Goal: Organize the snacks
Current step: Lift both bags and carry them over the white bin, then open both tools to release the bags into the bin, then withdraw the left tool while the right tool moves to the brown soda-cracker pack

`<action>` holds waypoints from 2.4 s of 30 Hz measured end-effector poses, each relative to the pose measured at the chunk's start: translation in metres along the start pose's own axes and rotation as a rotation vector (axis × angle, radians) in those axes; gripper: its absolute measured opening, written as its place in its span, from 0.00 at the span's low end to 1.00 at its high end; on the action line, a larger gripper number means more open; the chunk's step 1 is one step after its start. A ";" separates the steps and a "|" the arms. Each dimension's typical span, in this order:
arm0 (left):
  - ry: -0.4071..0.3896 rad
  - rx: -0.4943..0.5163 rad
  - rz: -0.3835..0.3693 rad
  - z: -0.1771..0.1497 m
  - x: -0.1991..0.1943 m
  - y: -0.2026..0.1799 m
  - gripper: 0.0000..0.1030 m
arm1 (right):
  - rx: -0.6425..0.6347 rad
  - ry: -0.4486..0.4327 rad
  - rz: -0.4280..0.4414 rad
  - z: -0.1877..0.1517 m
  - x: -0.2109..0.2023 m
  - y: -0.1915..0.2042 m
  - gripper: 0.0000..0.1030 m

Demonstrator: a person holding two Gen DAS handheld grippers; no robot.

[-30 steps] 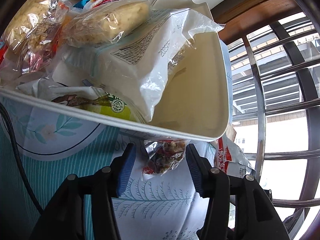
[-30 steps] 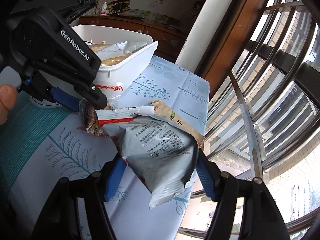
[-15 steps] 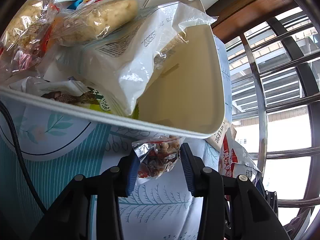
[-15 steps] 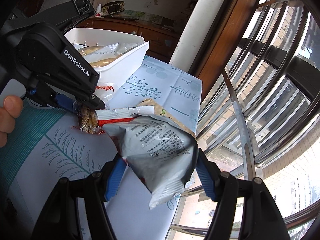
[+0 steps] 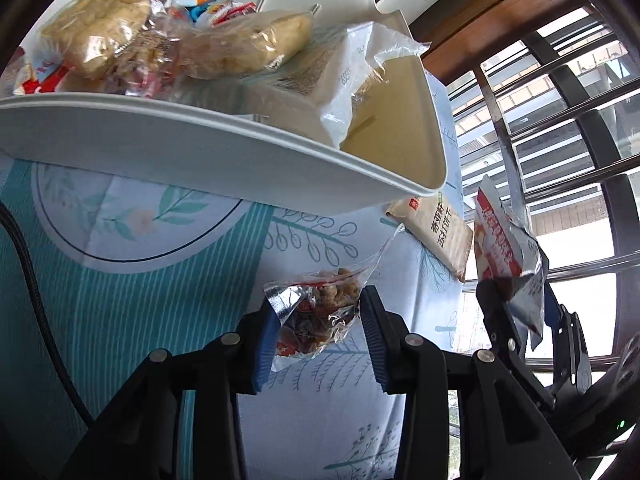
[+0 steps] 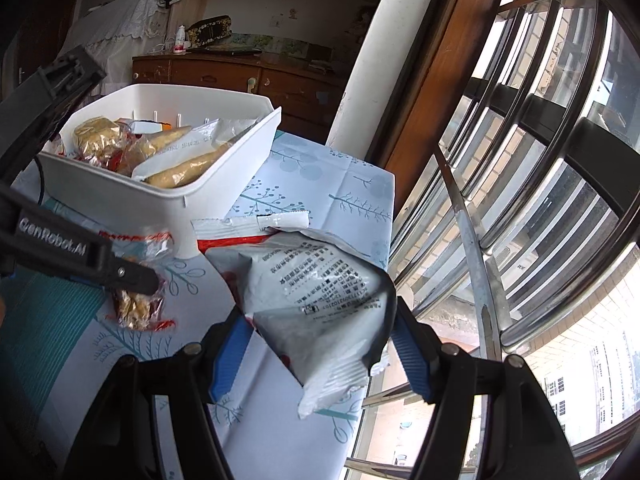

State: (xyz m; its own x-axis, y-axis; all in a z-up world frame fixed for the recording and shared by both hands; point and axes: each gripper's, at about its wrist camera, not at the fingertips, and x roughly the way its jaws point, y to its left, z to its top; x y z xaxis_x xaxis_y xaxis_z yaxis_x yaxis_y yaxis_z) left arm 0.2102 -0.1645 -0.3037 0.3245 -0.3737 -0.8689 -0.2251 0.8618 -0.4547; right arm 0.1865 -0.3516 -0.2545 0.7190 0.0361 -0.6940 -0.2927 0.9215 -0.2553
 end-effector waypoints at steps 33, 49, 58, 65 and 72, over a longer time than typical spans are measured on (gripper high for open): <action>-0.381 0.227 -0.072 0.099 -0.168 0.088 0.37 | 0.045 -0.151 -0.002 0.139 -0.014 0.104 0.67; -0.384 0.194 -0.035 0.147 -0.166 0.144 0.64 | 0.080 -0.111 0.055 0.170 0.020 0.171 0.72; -0.366 0.226 -0.042 0.143 -0.166 0.134 0.77 | 0.085 -0.106 0.045 0.174 0.021 0.175 0.88; -0.355 0.209 -0.052 0.134 -0.161 0.115 0.89 | 0.106 -0.100 0.025 0.169 0.014 0.154 0.88; -0.343 0.232 -0.076 0.117 -0.155 0.082 0.91 | 0.117 -0.103 0.003 0.156 0.002 0.121 0.96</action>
State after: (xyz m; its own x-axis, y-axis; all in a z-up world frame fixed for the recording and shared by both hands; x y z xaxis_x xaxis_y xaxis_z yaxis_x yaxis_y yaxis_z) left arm 0.2491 0.0040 -0.1837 0.6282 -0.3373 -0.7012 0.0120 0.9052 -0.4248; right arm 0.2507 -0.1793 -0.1814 0.7807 0.0727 -0.6207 -0.2237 0.9599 -0.1689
